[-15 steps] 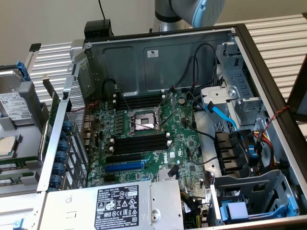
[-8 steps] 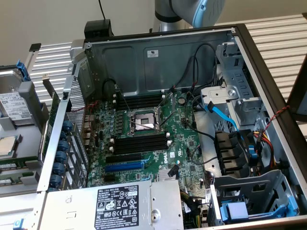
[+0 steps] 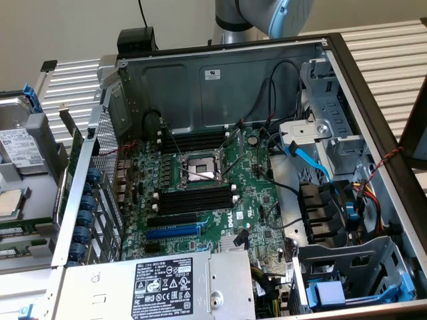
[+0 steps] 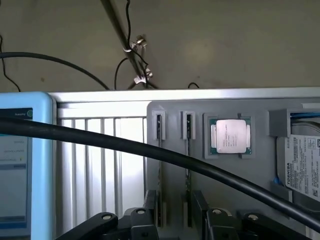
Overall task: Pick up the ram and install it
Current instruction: 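Pick up the ram and move it above insertion slot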
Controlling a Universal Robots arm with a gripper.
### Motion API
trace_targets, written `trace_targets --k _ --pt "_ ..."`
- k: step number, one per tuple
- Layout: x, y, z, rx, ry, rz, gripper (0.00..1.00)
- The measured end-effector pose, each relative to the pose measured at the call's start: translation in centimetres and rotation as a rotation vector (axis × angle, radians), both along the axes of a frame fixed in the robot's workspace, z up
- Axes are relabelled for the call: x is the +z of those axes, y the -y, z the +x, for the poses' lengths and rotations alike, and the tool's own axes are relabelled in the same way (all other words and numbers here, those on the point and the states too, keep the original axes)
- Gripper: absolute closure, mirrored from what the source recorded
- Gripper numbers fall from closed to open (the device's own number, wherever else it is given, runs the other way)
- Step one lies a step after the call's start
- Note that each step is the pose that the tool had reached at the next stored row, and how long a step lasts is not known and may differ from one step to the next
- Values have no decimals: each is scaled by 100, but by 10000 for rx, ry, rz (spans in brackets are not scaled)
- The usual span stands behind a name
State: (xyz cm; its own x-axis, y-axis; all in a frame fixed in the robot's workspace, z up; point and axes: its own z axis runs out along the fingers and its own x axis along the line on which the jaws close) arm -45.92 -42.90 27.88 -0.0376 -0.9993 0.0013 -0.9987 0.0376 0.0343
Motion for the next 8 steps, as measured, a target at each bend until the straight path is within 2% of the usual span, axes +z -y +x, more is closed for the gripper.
trace_targets --k 2,6,8 --pt "-35 27 10 -5 -2 0 58" --pt "-110 111 25 -6 1 16 58" --pt "-145 124 48 -6 0 21 58"
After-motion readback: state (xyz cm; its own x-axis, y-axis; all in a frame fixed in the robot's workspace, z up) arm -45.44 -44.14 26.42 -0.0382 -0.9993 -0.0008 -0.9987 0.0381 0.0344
